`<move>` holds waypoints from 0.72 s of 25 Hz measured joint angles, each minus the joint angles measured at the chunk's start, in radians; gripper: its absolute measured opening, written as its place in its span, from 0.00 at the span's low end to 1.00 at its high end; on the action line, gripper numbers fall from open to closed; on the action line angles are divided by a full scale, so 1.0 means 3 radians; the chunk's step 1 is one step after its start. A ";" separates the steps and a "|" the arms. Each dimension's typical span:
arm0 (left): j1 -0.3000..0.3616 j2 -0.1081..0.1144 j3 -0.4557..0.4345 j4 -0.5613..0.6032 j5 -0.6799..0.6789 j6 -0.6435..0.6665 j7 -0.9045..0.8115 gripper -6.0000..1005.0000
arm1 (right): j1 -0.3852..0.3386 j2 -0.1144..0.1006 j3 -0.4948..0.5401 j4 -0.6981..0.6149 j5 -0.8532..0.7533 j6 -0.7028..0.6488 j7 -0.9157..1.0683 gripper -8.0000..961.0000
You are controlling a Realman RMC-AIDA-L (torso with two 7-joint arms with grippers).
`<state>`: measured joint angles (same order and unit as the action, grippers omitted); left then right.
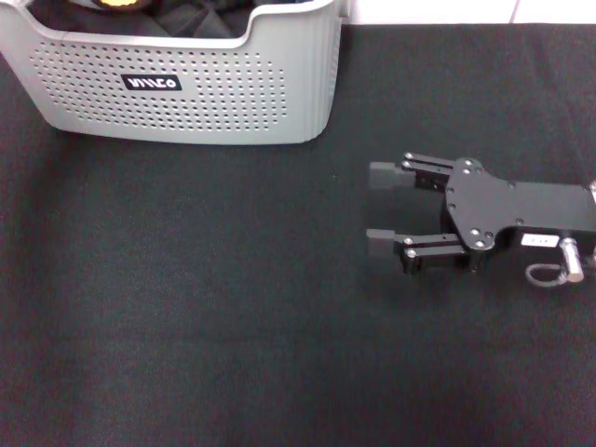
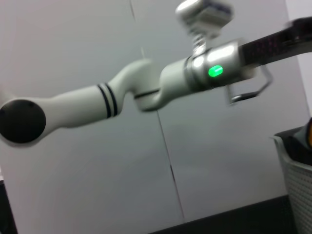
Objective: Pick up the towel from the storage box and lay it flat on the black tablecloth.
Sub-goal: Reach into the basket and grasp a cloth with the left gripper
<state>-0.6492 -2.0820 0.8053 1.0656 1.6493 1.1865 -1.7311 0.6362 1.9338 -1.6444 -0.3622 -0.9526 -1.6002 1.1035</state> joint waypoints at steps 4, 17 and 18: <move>-0.0384 0.0042 0.0328 -0.0056 0.0817 -0.0999 -0.0391 0.87 | -0.0108 0.0018 0.0011 -0.0003 0.0000 0.0005 -0.0030 0.89; -0.0471 0.0040 0.0343 -0.0098 0.2195 -0.1438 -0.1365 0.86 | -0.0249 0.0043 0.0097 -0.0001 0.0009 0.0042 -0.0077 0.89; -0.0458 0.0039 0.0344 -0.0102 0.2202 -0.1438 -0.1370 0.85 | -0.0228 0.0043 0.0095 0.0000 0.0007 0.0054 -0.0077 0.89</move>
<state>-0.7867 -2.0702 0.9085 1.0351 2.3099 0.7550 -2.1421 0.5677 1.9467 -1.6159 -0.3620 -0.9505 -1.5840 1.0805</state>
